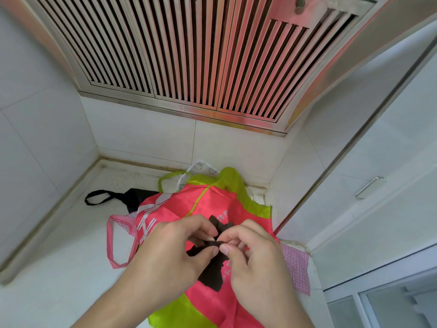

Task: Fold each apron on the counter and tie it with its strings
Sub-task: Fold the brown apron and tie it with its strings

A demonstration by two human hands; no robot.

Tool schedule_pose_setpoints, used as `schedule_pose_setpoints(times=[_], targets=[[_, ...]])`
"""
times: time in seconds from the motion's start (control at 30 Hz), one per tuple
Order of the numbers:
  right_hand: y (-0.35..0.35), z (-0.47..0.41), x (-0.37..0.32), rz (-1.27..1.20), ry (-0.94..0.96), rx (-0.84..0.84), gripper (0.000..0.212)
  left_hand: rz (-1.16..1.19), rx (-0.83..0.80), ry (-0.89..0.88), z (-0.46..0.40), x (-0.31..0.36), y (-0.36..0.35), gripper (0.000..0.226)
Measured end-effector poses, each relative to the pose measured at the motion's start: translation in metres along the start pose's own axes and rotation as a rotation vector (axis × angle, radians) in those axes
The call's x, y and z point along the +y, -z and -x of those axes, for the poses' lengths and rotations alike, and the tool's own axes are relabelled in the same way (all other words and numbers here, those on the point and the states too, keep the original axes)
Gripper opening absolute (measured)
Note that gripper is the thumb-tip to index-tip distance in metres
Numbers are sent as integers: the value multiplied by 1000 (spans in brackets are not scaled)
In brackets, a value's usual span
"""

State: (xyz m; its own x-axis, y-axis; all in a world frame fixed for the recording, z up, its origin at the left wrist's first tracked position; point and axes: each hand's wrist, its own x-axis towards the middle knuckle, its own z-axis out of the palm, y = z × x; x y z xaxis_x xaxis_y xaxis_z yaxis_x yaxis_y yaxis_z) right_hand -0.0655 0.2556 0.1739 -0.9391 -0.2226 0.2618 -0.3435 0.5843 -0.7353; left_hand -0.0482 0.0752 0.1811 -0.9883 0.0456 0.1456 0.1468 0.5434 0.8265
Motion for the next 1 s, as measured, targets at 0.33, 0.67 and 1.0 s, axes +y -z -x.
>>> schedule_pose_setpoints(times=[0.33, 0.67, 1.0], targets=[[2, 0, 5, -132, -130, -12, 34, -52, 24, -124, -2, -4, -4, 25], [0, 2, 5, -244, -157, 9, 39, -43, 3, -117, -1, -11, -15, 13], [4, 3, 3, -229, -92, -29, 35, -93, 5, -149, -1, -12, -12, 17]])
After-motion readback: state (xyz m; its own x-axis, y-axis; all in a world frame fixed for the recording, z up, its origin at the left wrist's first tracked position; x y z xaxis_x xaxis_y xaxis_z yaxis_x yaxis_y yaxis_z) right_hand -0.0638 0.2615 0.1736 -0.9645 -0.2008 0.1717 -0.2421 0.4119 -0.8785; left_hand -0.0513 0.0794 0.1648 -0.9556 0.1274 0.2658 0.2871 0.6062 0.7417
